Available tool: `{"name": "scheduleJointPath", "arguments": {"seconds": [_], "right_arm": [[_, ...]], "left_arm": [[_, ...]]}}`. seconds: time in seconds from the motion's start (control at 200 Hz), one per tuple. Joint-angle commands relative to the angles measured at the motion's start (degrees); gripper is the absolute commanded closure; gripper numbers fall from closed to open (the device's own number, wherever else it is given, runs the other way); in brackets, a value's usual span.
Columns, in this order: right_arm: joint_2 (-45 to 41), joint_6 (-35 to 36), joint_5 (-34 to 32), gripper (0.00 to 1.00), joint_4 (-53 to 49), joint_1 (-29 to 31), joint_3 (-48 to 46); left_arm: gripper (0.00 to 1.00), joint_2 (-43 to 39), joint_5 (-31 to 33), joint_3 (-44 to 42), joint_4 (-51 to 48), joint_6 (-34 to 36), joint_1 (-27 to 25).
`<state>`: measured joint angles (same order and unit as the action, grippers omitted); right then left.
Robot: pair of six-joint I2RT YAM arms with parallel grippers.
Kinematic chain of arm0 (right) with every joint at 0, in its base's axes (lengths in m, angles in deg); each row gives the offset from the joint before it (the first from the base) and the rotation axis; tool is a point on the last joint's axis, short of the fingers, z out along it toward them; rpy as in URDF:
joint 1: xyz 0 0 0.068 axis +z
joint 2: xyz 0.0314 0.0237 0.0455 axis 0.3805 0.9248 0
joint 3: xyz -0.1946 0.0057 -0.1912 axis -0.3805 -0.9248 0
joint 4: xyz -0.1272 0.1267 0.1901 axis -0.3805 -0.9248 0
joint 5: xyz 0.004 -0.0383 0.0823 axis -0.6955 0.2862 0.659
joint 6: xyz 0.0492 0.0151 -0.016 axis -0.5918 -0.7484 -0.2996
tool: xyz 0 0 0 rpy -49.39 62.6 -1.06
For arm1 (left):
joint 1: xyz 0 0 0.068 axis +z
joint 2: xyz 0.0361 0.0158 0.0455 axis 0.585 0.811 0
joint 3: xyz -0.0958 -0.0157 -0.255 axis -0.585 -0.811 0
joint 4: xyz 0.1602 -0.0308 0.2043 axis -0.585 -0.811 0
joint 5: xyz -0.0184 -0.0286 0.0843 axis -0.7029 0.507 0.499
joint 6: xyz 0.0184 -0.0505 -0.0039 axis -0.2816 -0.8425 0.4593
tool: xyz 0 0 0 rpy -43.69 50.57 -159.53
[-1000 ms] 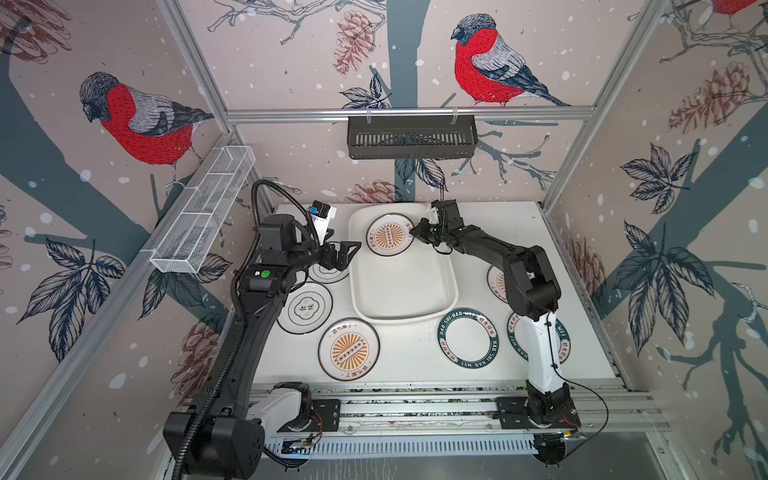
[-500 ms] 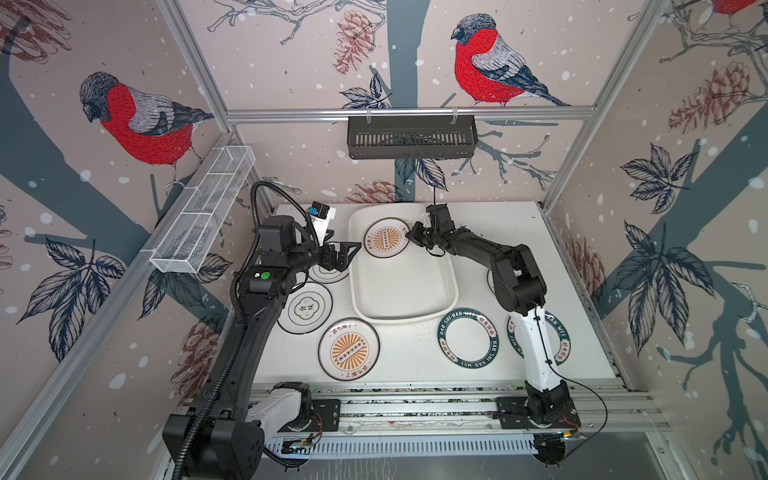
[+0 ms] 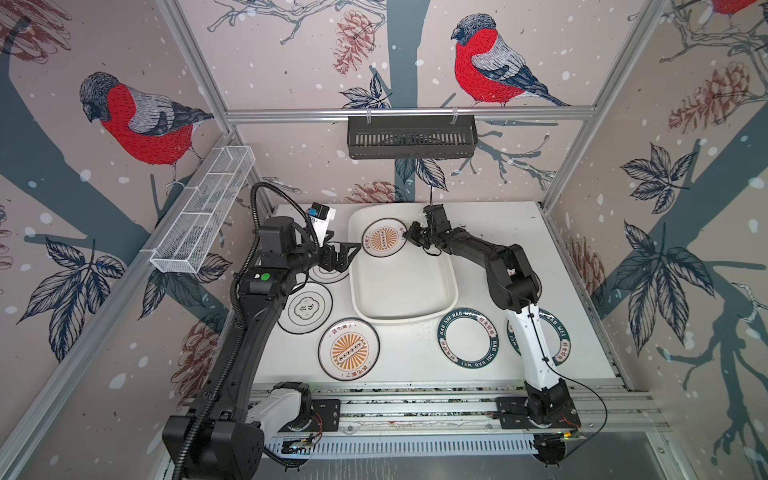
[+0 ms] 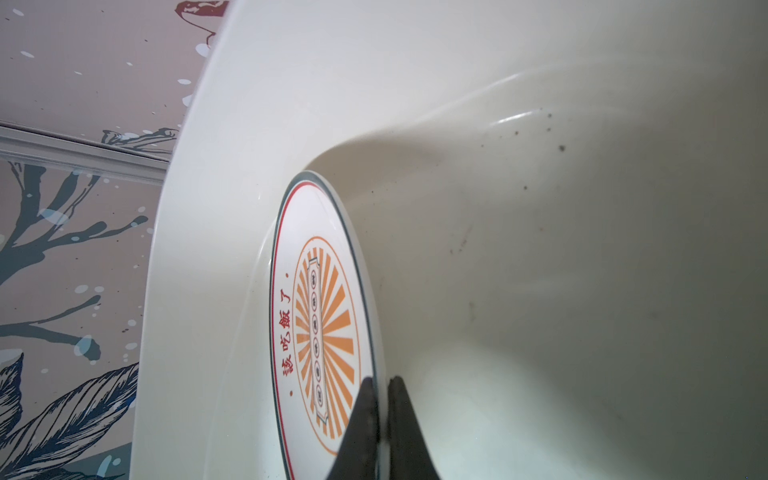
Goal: Place the plates into the plastic bin on the countertop
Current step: 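Lower the plate flat into the tray and open the right gripper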
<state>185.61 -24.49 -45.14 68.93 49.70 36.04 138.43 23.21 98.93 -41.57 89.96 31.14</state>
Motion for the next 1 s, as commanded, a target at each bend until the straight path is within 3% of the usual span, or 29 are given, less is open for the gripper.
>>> {"name": "scheduleJointPath", "arguments": {"seconds": [0.0,0.49,0.665,0.996], "right_arm": [[0.62,-0.25,0.76,0.9,1.85,0.1,0.52],[2.02,0.69,-0.15,0.81,0.86,0.26,0.79],[1.88,1.4,-1.25,0.71,-0.92,0.22,1.3],[0.01,4.45,-5.25,0.62,-5.9,0.38,2.57]], "left_arm": [[0.02,-0.2,-1.5,-0.09,1.9,0.22,-0.08],[0.02,-0.09,-1.65,-0.13,2.05,0.21,-0.08],[0.02,0.03,-1.74,-0.13,2.16,0.12,-0.08],[0.02,0.02,-2.21,-0.13,2.14,0.17,-0.08]]}}
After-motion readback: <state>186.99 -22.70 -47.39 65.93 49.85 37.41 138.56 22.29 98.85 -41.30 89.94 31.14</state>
